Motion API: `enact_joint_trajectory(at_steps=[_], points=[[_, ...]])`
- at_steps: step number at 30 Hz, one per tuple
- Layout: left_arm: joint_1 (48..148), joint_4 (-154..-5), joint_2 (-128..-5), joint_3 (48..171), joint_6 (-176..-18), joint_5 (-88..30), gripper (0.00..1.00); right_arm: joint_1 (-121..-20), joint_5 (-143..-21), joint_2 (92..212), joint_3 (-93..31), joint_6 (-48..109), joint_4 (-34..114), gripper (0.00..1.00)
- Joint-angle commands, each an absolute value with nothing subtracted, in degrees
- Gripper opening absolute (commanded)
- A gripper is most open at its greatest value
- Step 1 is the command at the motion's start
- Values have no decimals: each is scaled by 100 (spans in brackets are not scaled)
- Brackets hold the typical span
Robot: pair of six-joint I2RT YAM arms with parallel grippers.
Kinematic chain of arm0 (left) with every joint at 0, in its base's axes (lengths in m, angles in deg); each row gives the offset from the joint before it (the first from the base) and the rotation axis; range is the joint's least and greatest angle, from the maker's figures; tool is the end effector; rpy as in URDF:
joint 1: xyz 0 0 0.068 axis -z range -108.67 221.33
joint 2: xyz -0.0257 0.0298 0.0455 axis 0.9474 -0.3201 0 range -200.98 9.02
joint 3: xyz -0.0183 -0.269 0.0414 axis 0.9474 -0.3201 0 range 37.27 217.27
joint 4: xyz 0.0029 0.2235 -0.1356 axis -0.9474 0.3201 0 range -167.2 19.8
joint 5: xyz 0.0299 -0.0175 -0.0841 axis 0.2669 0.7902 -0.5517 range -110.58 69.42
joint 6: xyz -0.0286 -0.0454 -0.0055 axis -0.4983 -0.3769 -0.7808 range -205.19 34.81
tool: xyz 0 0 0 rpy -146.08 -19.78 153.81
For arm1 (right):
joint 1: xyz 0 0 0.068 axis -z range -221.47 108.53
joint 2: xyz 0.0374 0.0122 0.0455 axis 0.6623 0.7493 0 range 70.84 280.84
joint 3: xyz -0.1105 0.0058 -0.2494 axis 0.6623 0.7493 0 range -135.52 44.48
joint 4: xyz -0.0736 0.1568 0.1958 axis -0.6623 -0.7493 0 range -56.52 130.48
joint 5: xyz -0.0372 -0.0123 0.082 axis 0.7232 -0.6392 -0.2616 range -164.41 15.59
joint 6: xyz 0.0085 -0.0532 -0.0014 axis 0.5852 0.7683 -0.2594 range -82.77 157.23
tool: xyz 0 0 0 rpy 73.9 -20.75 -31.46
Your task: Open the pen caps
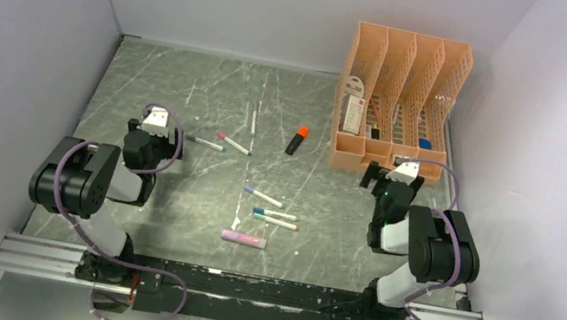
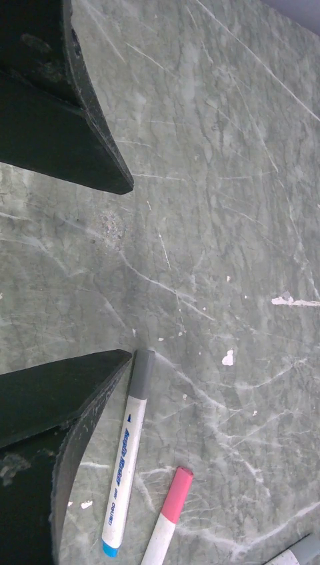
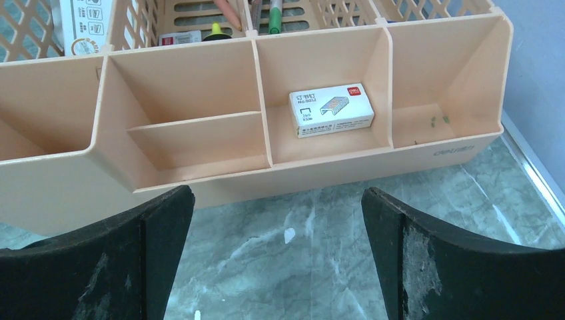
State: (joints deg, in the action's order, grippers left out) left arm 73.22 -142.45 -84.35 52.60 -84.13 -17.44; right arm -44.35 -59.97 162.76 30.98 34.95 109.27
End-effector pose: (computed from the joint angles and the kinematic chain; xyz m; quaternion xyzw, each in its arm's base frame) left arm 0.2519 -0.0063 0.1256 0.0030 0.7813 0.0169 0.6239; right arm 0.2437 0.0033 0.1312 0.0772 0.7583 -0.0671 0.6438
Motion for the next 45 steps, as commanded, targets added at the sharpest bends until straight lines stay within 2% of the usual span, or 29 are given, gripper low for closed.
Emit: enact_joint_trajectory(at_steps=[1,16,20,21,24,27,31,33,38,40,42,45], points=[[7257,-14439,-8438,5362,-8439,-1926,100,-4462,-6035,16337,3061,3583,11065,100],[7276,-14441,-8430,5366,-8424,-1800,100,-4457,-6016,16318,3094,3607,11118,100],[7610,-12867,-7819,5956,-8286,-1253,100,-4474,-6514,16278,3172,3831,11252,100],[7760,-12319,-7529,6192,-8266,-1053,100,-4515,-6153,16213,3118,3713,11104,100],[8106,-11395,-7076,6707,-8895,-501,100,-4873,-4829,15260,2459,3576,9347,100],[8364,-10769,-6803,7199,-9406,-685,100,-5034,-4728,14677,1332,2995,7337,100],[8886,-9567,-6447,8301,-9910,-603,100,-5336,-5518,14503,-285,2329,4826,100],[9024,-8587,-6312,8971,-10231,-788,100,-5377,-6708,14570,-1101,2281,3947,100],[8998,-6377,-6253,10020,-10843,-2002,99,-5314,-9081,14767,-1420,1935,3208,100],[8897,-6349,-6112,9747,-11068,-2426,99,-5350,-9880,14884,-1347,1834,3239,100],[8631,-6871,-5799,9171,-11089,-3319,99,-5628,-9621,15170,-1480,1815,2968,100],[8570,-6856,-5745,8896,-11108,-3539,99,-6204,-8895,15842,-1930,1920,2589,100]])
